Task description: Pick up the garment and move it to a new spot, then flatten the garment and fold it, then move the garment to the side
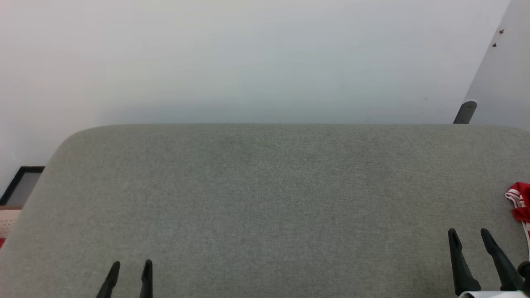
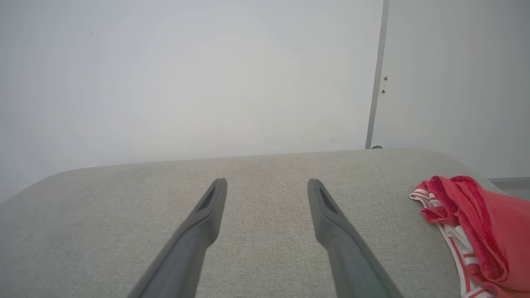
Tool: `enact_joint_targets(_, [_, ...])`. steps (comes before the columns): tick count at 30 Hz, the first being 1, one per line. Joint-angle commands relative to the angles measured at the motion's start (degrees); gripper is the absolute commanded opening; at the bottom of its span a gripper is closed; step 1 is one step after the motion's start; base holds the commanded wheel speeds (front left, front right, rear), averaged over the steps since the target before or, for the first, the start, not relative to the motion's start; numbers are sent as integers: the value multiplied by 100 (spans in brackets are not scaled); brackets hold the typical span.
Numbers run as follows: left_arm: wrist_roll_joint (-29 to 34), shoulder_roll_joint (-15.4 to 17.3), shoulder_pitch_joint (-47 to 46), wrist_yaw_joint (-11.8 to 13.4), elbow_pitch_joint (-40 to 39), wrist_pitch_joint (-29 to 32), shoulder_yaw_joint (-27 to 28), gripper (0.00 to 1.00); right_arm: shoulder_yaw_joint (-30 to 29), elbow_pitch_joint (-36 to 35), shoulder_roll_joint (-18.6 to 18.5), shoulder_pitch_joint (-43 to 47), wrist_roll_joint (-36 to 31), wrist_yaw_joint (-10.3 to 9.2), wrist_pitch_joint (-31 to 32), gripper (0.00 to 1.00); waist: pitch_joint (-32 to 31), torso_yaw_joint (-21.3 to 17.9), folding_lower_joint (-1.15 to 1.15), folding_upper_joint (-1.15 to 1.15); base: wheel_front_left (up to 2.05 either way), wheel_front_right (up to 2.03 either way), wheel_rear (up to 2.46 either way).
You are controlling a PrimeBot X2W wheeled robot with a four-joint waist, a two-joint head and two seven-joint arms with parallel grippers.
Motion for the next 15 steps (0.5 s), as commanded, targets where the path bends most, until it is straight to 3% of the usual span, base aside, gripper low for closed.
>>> enact_joint_targets(1, [26, -7, 49, -15, -24, 3, 12, 100, -45, -78, 29, 98, -58, -6, 31, 100, -1, -5, 0, 0, 0, 0, 0])
enact_joint_targets(15, [41, -78, 48, -14, -71, 3, 51, 100, -112, -444, 162, 257, -85, -6, 241, 100, -24, -71, 0, 0, 0, 0, 0])
